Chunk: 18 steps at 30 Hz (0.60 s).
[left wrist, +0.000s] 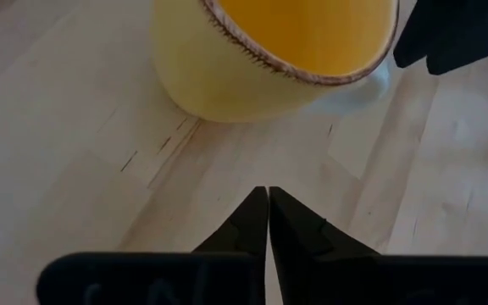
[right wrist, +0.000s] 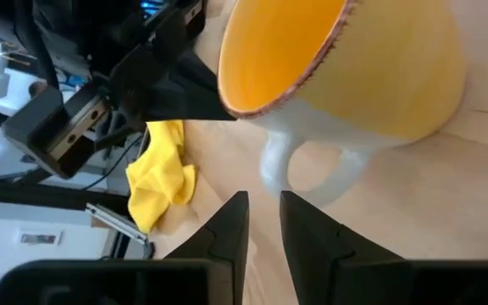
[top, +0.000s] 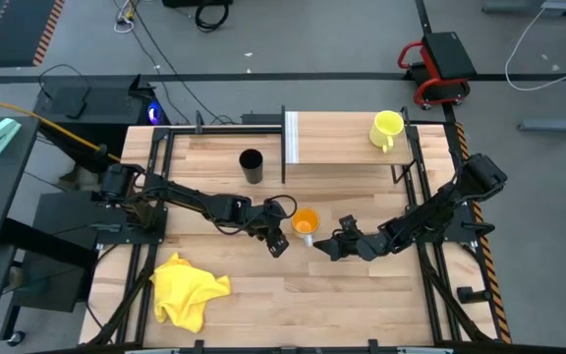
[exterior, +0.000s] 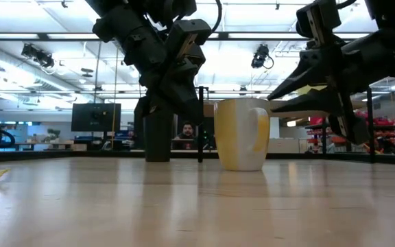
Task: Stack small to large cups/mugs on shelf
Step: Put the orange mug on the shelf
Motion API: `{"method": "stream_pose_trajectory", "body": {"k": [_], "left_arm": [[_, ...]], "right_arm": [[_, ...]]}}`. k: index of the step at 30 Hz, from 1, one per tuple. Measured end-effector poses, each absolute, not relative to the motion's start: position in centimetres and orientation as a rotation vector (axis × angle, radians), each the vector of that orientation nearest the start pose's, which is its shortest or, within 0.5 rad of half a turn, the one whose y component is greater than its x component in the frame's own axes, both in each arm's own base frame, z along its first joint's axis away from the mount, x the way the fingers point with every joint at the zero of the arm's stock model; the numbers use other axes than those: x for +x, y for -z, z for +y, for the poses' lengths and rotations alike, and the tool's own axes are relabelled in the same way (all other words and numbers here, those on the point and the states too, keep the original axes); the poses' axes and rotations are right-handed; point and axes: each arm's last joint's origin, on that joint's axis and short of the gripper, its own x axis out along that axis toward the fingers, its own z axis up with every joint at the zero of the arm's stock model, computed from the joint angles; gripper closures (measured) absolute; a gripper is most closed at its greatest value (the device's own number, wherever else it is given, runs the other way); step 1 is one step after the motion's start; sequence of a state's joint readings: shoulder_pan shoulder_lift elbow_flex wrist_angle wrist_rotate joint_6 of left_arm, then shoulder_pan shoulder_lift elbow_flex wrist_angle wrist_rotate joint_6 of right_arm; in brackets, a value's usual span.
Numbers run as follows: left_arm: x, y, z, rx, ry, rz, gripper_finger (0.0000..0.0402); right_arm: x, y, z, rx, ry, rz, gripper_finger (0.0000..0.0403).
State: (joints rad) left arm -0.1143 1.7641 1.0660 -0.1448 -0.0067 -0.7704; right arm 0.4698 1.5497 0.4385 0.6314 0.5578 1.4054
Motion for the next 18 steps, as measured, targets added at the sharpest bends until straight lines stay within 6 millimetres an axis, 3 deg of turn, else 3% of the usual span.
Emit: {"method": "stream_pose_trajectory", "body": {"k": [11,18], "left_arm": [[35.9,-17.9,-4.1,-0.672,-0.227,0.835,0.0381],[35.9,-17.9,-4.0,-0.674,-0.23,0.833,0.0384]], "right_arm": [[24.3,-12.9,8.7,1.067,0.406,0.29,0.0318],[24.4,-12.9,8.7,1.072,0.375,0.319,0.03]]}}
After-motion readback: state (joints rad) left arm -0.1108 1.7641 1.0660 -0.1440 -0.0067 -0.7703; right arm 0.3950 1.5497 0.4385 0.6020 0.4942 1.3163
